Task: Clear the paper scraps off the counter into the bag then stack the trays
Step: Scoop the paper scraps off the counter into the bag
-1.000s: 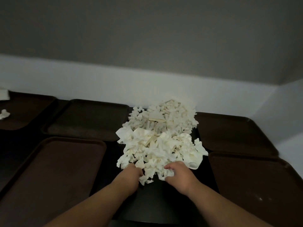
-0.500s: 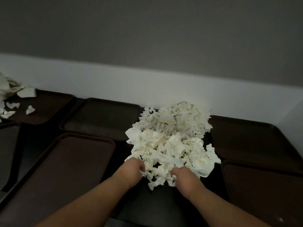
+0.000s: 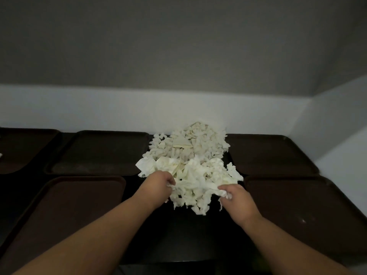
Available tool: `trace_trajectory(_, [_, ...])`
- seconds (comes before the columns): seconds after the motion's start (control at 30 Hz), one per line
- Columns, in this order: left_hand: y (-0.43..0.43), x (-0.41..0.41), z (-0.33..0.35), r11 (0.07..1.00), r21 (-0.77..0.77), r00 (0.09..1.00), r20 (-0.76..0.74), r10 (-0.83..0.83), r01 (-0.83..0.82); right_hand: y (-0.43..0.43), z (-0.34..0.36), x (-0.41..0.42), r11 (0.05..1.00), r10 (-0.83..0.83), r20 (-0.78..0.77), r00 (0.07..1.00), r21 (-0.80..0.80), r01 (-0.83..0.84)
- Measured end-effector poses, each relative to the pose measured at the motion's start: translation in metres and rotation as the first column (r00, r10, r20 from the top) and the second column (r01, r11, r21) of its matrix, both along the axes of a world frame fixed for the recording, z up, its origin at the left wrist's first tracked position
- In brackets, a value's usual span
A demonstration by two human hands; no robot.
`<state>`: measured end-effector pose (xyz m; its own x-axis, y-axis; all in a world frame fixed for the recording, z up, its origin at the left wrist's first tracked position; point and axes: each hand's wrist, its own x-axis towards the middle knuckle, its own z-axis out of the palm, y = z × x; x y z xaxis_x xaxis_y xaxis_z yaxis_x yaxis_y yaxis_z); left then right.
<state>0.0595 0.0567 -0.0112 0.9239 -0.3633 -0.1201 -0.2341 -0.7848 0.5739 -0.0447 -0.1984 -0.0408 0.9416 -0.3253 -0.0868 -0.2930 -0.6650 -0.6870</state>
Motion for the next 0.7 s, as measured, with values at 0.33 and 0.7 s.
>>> trace_trajectory(0.33, [-0.075, -0.053, 0.009, 0.969, -0.123, 0.976, -0.005, -0.216, 0.214, -0.04, 0.017, -0.09, 0.925, -0.377, 0.124, 0.918, 0.092, 0.368])
trace_trajectory(0.7, [-0.209, -0.123, 0.021, 0.918, -0.164, 0.928, -0.039, -0.371, 0.36, -0.144, 0.02, -0.202, 0.761, -0.647, 0.102, 0.756, 0.149, 0.631])
